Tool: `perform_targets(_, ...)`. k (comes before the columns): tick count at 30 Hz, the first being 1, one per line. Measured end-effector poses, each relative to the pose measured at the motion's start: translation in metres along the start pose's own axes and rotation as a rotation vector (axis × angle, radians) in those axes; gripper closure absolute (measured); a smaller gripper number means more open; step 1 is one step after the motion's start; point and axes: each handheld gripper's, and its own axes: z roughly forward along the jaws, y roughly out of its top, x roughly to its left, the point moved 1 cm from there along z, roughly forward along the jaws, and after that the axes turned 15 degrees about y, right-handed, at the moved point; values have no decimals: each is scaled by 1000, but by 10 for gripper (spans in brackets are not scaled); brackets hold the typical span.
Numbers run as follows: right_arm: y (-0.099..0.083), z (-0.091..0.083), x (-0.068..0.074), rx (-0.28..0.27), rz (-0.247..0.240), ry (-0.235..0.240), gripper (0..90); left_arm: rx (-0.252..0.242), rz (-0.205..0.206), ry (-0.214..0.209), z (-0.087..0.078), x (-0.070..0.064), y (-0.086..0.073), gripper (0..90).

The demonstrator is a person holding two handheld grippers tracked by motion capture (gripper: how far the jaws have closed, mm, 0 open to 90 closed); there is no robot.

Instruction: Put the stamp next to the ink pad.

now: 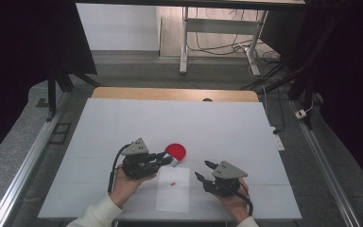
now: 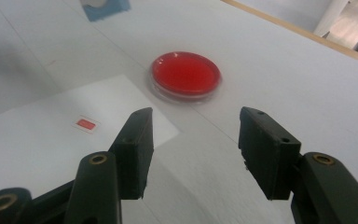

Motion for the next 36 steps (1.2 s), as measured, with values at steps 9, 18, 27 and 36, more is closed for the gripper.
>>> perform_targets(9, -12, -17, -14, 35, 29, -5, 446, 6, 10, 20, -1, 4, 0, 754)
perform_targets(18, -25, -40, -27, 52, 57, -35, 449, 15, 25, 44, -1, 9, -1, 754)
perform_targets(27, -40, -66, -40, 50, 86, -91, 448, 66, 53, 134, 10, 25, -4, 753)
perform_targets(36, -46, -74, -48, 48, 94, -114, 446, 155, 127, 261, 34, 41, -7, 752)
